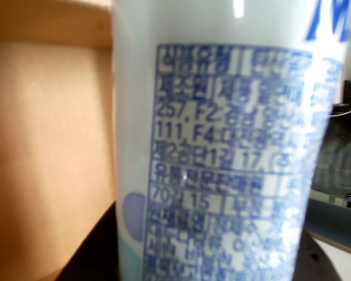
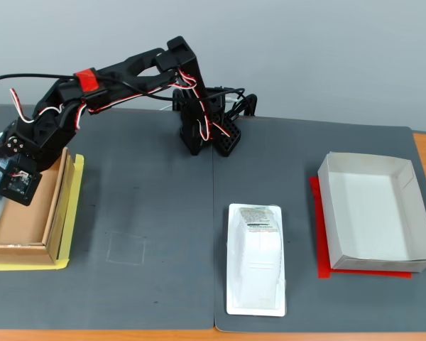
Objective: Pick the can and put it in the brown box
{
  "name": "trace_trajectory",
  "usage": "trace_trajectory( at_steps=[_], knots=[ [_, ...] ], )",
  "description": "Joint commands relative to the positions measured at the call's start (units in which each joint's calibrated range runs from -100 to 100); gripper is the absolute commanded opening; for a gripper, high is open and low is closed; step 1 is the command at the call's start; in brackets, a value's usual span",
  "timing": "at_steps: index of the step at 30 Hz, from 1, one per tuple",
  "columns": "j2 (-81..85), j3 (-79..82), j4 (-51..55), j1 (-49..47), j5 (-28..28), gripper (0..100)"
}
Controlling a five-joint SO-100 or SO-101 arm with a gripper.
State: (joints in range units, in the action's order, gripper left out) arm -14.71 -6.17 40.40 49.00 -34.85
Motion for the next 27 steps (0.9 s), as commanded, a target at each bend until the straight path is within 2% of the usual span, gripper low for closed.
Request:
trace_trajectory(
  at_steps=[1,7,9,14,16,27],
  knots=[
    [-0.6,-4.2,-0.8,0.3,-0.3,5],
    [-0.8,-4.2,-0.8,-0.1,-0.3,6],
    [-0.8,-3.9,-0.7,-0.1,-0.3,8],
    [-0.5,-3.4,0.0,0.0,-0.3,32],
    [-0.5,-3.4,0.1,-0.1,-0.3,38],
    [0.7,-3.2,0.2,-0.5,0.0,38]
  ],
)
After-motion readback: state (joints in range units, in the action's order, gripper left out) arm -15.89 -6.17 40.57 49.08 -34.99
